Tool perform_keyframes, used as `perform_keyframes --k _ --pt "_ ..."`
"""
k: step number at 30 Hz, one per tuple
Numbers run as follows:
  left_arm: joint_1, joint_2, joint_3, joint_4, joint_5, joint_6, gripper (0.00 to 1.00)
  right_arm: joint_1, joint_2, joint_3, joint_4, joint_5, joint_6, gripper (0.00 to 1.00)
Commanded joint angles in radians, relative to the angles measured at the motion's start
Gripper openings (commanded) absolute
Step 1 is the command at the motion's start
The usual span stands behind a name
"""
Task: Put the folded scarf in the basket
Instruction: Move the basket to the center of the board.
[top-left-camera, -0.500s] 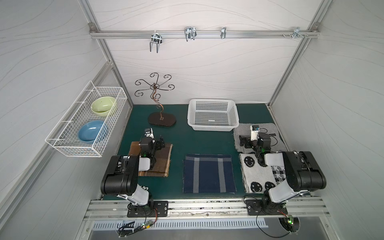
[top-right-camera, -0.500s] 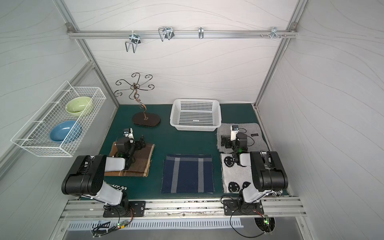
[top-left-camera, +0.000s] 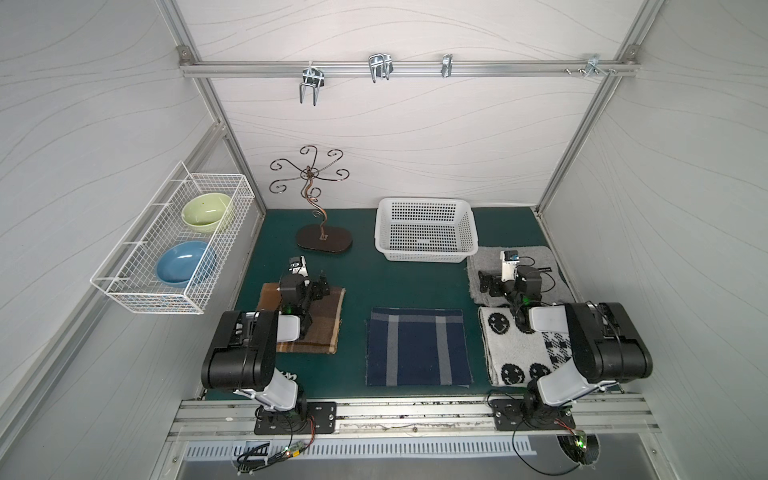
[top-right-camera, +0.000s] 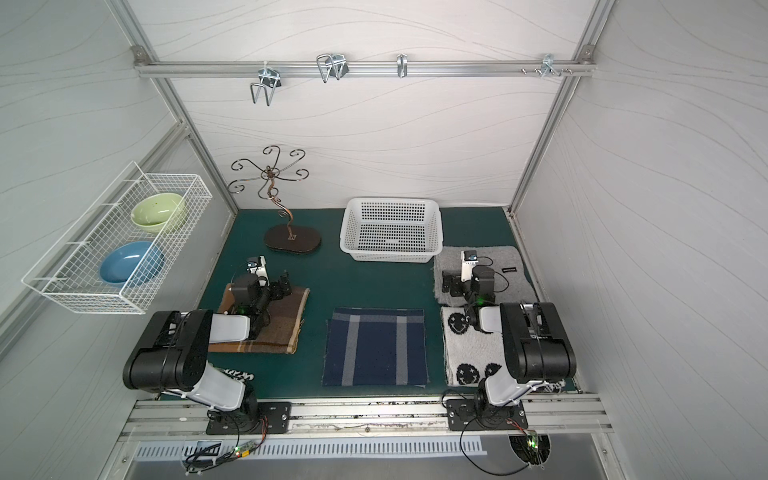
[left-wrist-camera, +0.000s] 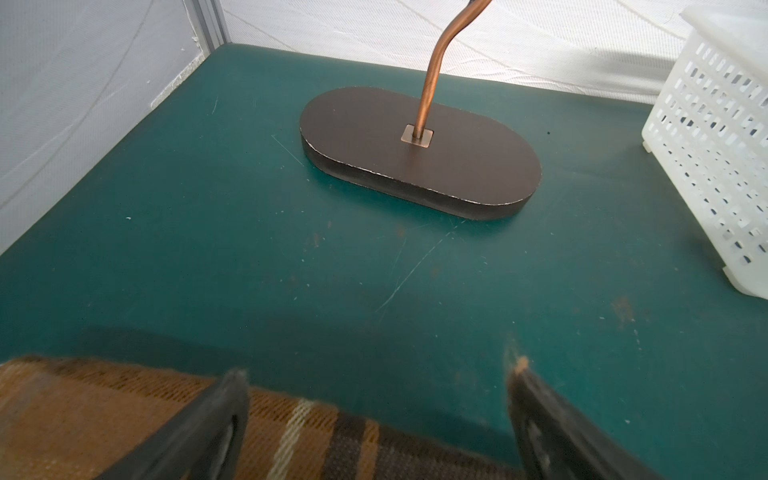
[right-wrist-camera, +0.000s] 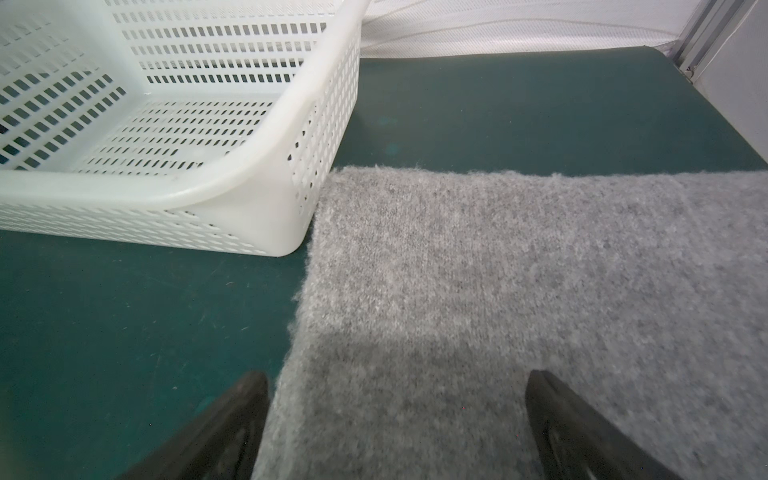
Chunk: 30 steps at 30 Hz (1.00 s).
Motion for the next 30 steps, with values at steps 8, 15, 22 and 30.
perform_keyframes --k 8,15,22,30 --pt "0.008 -0.005 0.017 0.06 0.011 -0.007 1.0 -0.006 0.003 0.003 0.029 -0.003 -0.011 0.99" --pt "0.008 -0.005 0.016 0.06 0.011 -0.007 1.0 -0.006 0.002 0.001 0.031 -0.003 -0.01 0.99" --pt "0.008 -0.007 0.013 0.066 0.012 -0.006 1.0 -0.006 0.001 -0.003 0.035 -0.003 -0.01 0.99" --pt "-0.048 -0.25 0.094 -0.267 -0.055 0.005 1.0 -0.016 -0.248 0.161 -0.374 0.052 0.084 0.99"
